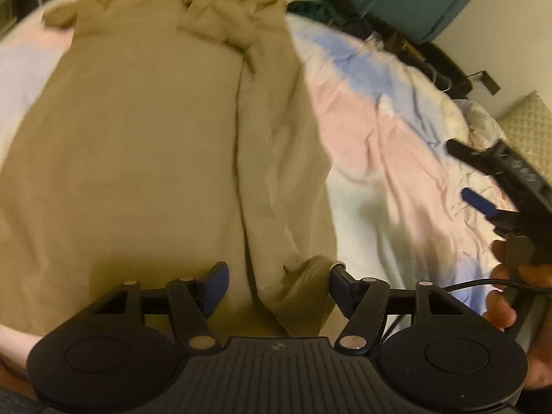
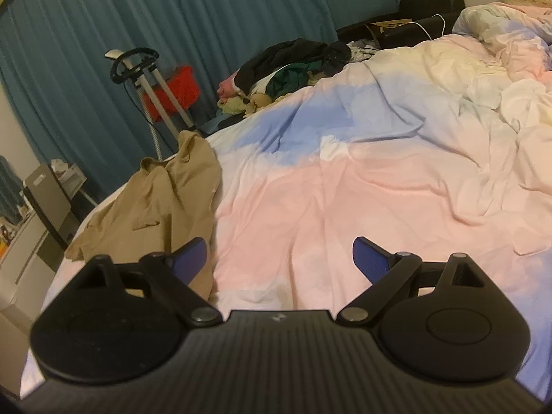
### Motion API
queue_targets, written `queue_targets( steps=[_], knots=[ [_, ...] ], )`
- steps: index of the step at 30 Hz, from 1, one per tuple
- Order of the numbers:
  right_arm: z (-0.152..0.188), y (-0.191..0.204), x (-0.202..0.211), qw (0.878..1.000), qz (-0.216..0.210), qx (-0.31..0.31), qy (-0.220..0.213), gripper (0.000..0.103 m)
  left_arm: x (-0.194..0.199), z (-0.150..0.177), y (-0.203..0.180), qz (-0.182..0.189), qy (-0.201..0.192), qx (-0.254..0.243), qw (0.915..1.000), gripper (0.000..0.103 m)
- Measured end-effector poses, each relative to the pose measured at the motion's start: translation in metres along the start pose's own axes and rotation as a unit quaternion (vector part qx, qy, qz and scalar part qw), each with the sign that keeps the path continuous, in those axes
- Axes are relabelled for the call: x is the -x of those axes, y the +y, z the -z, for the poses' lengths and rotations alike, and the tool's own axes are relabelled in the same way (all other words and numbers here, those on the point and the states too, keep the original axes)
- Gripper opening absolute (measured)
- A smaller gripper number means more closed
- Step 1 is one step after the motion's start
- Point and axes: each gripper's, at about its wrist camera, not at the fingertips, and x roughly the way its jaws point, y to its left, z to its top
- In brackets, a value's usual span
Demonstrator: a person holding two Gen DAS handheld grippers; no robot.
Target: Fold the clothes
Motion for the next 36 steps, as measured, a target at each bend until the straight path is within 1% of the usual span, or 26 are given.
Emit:
queue_targets(
  steps=[3,4,6,7,10,14,15,18,20,21,22,24,25,27,30,32,36],
  knots=[
    [0.001,0.002,-0.001,1.000,-0.006,0.000,0.003,0.093,0.015,0.001,-0.001,-0.008,-0.023,-0.008,0.9997,0.076],
    [0.001,0.003,-0.001,1.000,-0.008,0.001,0.004,0.093,0.018,0.001,-0.001,-0.013,-0.028,-0.010,0.9995,0.076],
    [0.003,0.005,-0.001,1.000,-0.012,0.003,0.006,0.093,0.018,-0.004,0.002,-0.037,-0.020,-0.006,0.9991,0.076],
    [0.003,0.007,-0.001,1.000,-0.014,0.005,0.008,0.093,0.022,-0.004,0.007,-0.047,-0.017,0.004,0.9987,0.076],
    [0.005,0.010,-0.002,1.000,-0.018,0.008,0.013,0.093,0.026,-0.006,0.018,-0.059,-0.002,0.014,0.9982,0.076],
    [0.005,0.012,-0.003,0.999,-0.030,0.002,0.017,0.093,0.016,-0.010,0.014,-0.096,0.002,-0.024,0.9951,0.076],
    [0.005,0.013,-0.003,0.999,-0.032,0.003,0.016,0.093,0.012,-0.010,0.009,-0.088,0.004,-0.033,0.9956,0.078],
    [0.006,0.016,-0.002,0.999,-0.034,0.009,0.014,0.093,-0.010,-0.012,-0.010,-0.037,0.009,-0.055,0.9977,0.083],
    [0.006,0.015,-0.002,0.999,-0.033,0.007,0.016,0.093,-0.028,-0.011,-0.024,-0.025,0.016,-0.069,0.9972,0.083],
    [0.006,0.014,-0.002,0.999,-0.033,0.005,0.016,0.093,-0.038,-0.009,-0.031,-0.028,0.024,-0.082,0.9959,0.083],
    [0.006,0.013,-0.002,0.999,-0.033,0.001,0.016,0.093,-0.047,-0.006,-0.038,-0.043,0.032,-0.105,0.9930,0.083],
    [0.006,0.011,-0.002,0.999,-0.032,-0.005,0.016,0.093,-0.059,0.002,-0.045,-0.096,0.040,-0.149,0.9833,0.082],
    [0.005,0.010,-0.002,0.999,-0.031,-0.008,0.016,0.093,-0.059,0.007,-0.044,-0.116,0.043,-0.160,0.9794,0.082],
    [0.005,0.007,-0.002,0.999,-0.033,-0.015,0.017,0.093,-0.049,0.011,-0.031,-0.121,0.044,-0.154,0.9797,0.082],
    [0.004,0.005,-0.001,0.999,-0.042,-0.024,0.019,0.093,-0.031,0.010,-0.005,-0.125,0.054,-0.109,0.9847,0.083],
    [0.005,0.006,-0.002,0.998,-0.046,-0.024,0.020,0.093,-0.020,0.011,0.009,-0.151,0.063,-0.093,0.9822,0.082],
    [0.008,0.009,-0.005,0.998,-0.053,-0.020,0.030,0.093,-0.002,0.007,0.026,-0.177,0.076,-0.062,0.9794,0.083]
  ],
)
